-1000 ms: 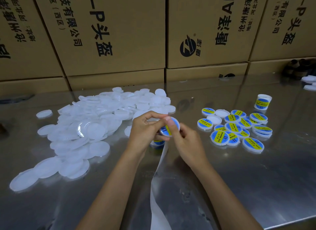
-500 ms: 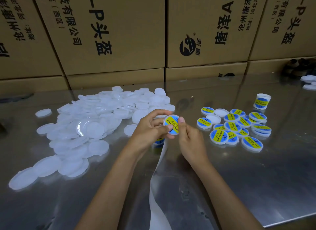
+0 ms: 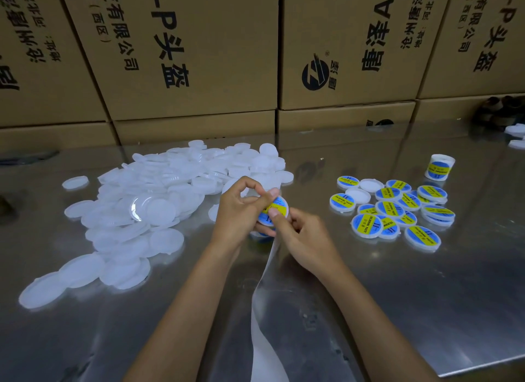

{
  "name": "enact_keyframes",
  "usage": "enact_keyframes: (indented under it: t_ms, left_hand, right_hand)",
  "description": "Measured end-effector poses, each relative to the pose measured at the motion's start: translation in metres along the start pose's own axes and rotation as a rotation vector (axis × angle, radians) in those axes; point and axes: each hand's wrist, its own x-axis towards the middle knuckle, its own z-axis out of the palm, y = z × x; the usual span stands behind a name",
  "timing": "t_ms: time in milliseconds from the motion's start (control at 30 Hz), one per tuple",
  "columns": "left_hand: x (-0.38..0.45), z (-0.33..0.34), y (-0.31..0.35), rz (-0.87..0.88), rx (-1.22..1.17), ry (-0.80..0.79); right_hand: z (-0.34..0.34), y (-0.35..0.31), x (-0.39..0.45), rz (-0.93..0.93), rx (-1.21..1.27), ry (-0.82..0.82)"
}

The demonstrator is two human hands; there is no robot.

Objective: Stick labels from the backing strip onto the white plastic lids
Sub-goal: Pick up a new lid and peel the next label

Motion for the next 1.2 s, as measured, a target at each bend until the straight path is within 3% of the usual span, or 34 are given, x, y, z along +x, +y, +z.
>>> enact_keyframes:
  t_ms: [100, 333, 567, 733, 900, 1067, 1200]
  left_hand:
    - [0.0, 0.0, 0.001, 0.001, -0.002, 0.0]
    - [0.0, -0.003, 0.0, -0.05, -0.099, -0.223]
    - [0.0, 0.0, -0.004, 0.021, -0.014, -0.327]
    - [0.0, 0.002, -0.002, 0.04, -0.051, -0.085]
    - [0.012, -0.019, -0.001, 0.023, -0.083, 0.22]
    - [0.026, -0.045, -0.017, 0.005, 0.207, 0.498]
    - [0.029, -0.057, -0.031, -0.037, 0.596, 0.445]
  right_hand:
    - [-0.002, -0.002, 0.001, 0.011, 0.035, 0.056]
    - [-0.003, 0.0, 0.002, 0.042, 0.013, 0.124]
    - [-0.007, 0.003, 0.007, 0.153, 0.121, 0.145]
    - [-0.03, 0.011, 0.019, 0.494, 0.544, 0.396]
    - [-0.053, 0.018, 0.022, 0.629, 1.002, 0.437]
    - [-0.052, 0.016, 0.021, 0.609, 1.003, 0.37]
    - [-0.043, 0.011, 0.021, 0.559, 0.804, 0.314]
